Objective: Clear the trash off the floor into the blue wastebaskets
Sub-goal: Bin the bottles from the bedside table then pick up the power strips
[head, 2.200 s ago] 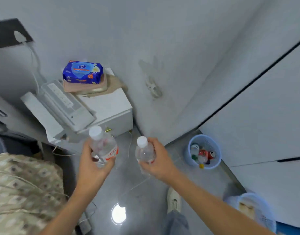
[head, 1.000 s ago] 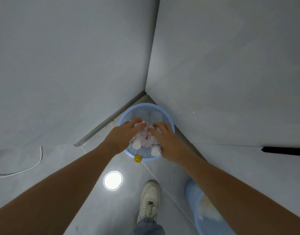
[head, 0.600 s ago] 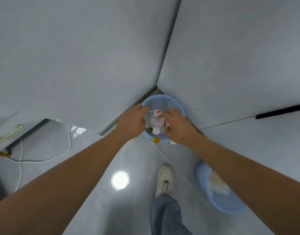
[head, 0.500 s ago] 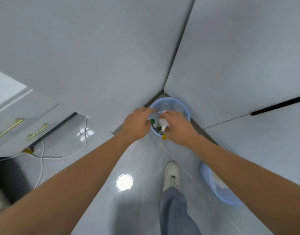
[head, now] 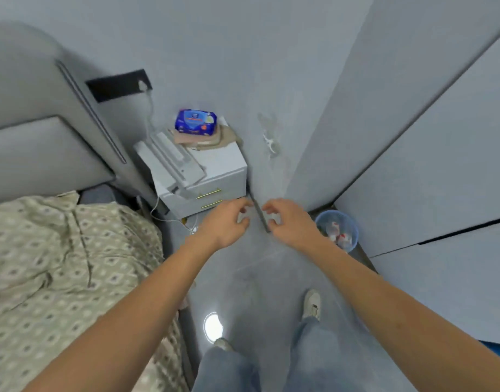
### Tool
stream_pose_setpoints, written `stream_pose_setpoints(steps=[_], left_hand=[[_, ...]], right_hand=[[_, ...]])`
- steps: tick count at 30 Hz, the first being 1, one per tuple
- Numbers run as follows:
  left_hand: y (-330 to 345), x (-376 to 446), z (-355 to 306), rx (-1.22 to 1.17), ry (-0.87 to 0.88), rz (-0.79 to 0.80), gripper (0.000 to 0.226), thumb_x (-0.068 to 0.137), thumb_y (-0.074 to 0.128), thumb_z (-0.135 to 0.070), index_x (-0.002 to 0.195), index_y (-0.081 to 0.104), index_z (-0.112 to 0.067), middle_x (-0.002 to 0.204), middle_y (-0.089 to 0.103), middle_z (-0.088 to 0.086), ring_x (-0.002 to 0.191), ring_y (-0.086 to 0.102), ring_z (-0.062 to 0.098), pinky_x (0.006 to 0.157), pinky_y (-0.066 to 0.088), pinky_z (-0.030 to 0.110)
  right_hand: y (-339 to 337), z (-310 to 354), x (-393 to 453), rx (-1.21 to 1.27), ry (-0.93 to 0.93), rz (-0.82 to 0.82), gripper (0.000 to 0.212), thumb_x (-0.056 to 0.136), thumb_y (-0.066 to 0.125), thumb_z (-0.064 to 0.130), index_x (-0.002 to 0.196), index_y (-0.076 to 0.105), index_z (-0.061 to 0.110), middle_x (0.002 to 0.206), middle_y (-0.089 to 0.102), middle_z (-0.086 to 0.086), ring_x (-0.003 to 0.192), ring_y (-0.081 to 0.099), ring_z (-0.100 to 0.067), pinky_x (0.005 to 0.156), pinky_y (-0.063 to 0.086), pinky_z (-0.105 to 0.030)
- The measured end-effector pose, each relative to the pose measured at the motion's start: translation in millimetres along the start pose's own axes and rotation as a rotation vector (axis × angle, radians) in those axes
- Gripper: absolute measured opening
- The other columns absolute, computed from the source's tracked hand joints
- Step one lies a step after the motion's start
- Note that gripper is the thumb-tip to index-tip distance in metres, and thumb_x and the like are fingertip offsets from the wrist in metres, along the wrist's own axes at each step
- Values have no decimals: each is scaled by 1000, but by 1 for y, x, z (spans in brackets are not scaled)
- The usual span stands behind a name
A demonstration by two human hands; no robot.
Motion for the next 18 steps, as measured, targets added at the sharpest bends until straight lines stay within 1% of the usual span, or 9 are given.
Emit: stream_pose_setpoints(steps=[2, 4, 5, 8, 9, 11, 13, 15, 18], left_hand=[[-47, -30, 19, 9, -40, -83, 40, 95, 59, -25, 134, 57, -26, 126, 64, -1, 119, 58, 19, 94, 49, 36], [-87, -50, 41, 11, -84, -177, 38, 95, 60, -24, 132, 58, -24, 123, 65, 0, 118, 58, 19, 93, 48, 35], [-103, -55, 54, 9, -106, -222, 37, 94, 60, -24, 131, 59, -25, 121, 65, -1, 118, 58, 20, 94, 48, 37], [-135, -63, 89, -8, -188, -330, 35, 92, 59, -27, 127, 58, -30, 116, 64, -6, 109, 59, 17, 92, 51, 40], [-141, -61, 99, -17, -213, -359, 35, 92, 59, -27, 126, 59, -30, 114, 64, -6, 106, 59, 17, 90, 51, 39], [-147, -52, 119, -31, -263, -392, 33, 92, 59, -25, 125, 59, -28, 111, 63, -5, 106, 59, 15, 87, 50, 36], [-150, -34, 138, -40, -307, -410, 32, 93, 58, -26, 125, 59, -27, 104, 59, -7, 109, 59, 16, 87, 51, 37], [-148, -7, 158, -38, -367, -405, 33, 94, 58, -27, 127, 58, -25, 102, 54, -7, 108, 59, 18, 85, 51, 37], [-144, 50, 198, -25, -466, -413, 38, 94, 57, -31, 131, 55, -26, 112, 57, -2, 110, 57, 21, 86, 52, 40]], right_hand=[[4, 57, 15, 0, -68, 19, 37, 80, 55, 22, 115, 65, 26, 109, 68, 9, 107, 61, -16, 93, 50, -34], [13, 100, 36, -1, -136, 34, 34, 82, 60, 14, 115, 67, 22, 110, 70, 5, 106, 63, -15, 90, 45, -24], [17, 118, 47, 8, -174, 38, 34, 82, 62, 11, 115, 68, 20, 110, 71, 4, 105, 64, -15, 91, 46, -24], [30, 153, 80, 14, -260, 73, 34, 83, 62, 12, 115, 66, 22, 110, 69, 7, 107, 62, -13, 90, 53, -37], [34, 160, 92, 10, -285, 88, 34, 83, 63, 12, 116, 65, 21, 110, 68, 7, 107, 61, -13, 90, 52, -37], [41, 166, 118, 10, -304, 122, 33, 85, 64, 13, 116, 64, 21, 110, 67, 6, 105, 60, -13, 91, 51, -38], [48, 163, 149, 10, -299, 142, 33, 85, 63, 15, 116, 63, 24, 109, 65, 7, 105, 59, -13, 90, 51, -39], [56, 153, 185, 7, -277, 172, 33, 86, 62, 16, 118, 62, 25, 113, 64, 7, 107, 58, -13, 90, 51, -37], [78, 130, 254, -13, -242, 207, 36, 90, 63, 21, 125, 59, 27, 122, 60, 7, 112, 56, -15, 90, 49, -32]])
Point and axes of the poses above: each hand's wrist, its own x-axis towards the middle knuckle, its own y-axis out of the palm, z = x × y, the point moved 3 cm from there along x, towards the middle knuckle
